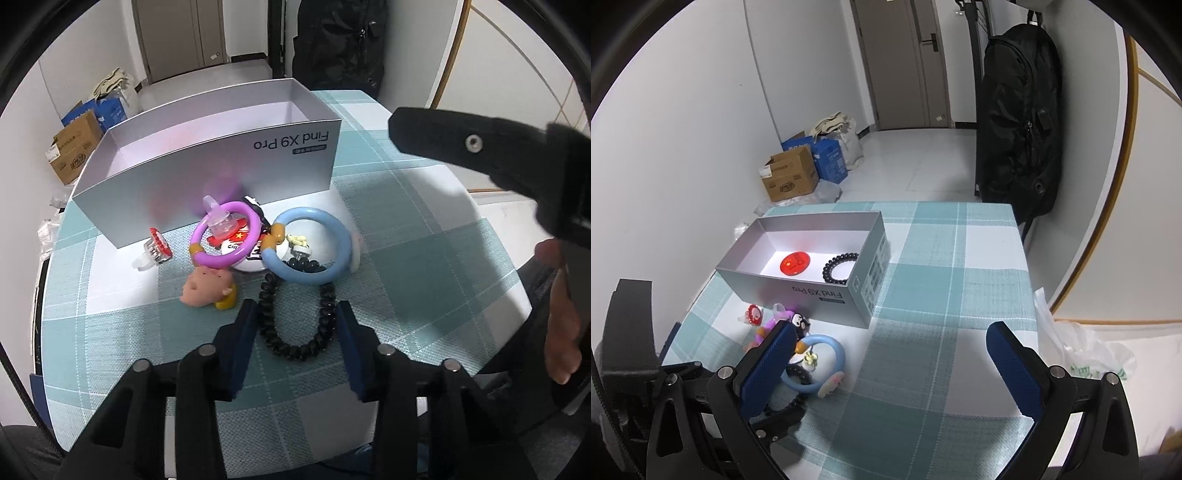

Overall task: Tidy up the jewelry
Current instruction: 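Grasp the black coiled hair tie with the left gripper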

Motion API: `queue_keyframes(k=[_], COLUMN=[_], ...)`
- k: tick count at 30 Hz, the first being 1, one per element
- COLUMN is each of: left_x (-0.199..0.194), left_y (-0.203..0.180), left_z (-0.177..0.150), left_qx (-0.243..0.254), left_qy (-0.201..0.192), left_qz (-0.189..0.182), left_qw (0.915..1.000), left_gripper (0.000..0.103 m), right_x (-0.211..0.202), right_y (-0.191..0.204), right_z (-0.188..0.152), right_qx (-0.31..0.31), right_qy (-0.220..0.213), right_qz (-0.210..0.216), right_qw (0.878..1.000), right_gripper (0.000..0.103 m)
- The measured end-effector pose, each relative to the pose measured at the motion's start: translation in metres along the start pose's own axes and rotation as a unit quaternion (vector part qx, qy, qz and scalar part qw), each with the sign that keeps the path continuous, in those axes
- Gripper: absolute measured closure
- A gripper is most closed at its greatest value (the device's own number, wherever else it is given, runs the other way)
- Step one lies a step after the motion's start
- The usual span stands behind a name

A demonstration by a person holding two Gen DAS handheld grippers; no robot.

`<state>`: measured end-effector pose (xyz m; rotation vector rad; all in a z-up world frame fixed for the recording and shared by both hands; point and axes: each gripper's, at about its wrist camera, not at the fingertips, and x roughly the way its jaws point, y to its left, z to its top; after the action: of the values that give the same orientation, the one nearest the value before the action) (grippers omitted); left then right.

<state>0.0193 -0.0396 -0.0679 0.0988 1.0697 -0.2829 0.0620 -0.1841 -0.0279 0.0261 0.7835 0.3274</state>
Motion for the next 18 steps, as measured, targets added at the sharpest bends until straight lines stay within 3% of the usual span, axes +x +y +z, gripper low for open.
queue_keyframes(k=[4,12,18], left_x=[-0.003,-0.033,-0.060], left_y=[-0.002,0.020,0.041], left_z=[0.000,-0.001,0.000], left_qx=[-0.001,-0.060,-0.091], left_qy=[0.000,-0.028,-0.071], left_qz=[-0.019,-0.112,-0.119], left_qw=[0.9998,0.9914,0.9861], left_gripper=[0.068,0.068,0.068], right_x=[0.002,0.011,0.018], right_y=[-0.001,-0.008,-0.004], right_z=[-0.001,-0.003,-0.006], right_qx=[0.002,0.022,0.024], right_qy=[0.003,0.023,0.040], right_qz=[-0.002,0.002,0.016], right_qw=[1.000,0.999,0.999], right_gripper=[0.000,0.000,0.000])
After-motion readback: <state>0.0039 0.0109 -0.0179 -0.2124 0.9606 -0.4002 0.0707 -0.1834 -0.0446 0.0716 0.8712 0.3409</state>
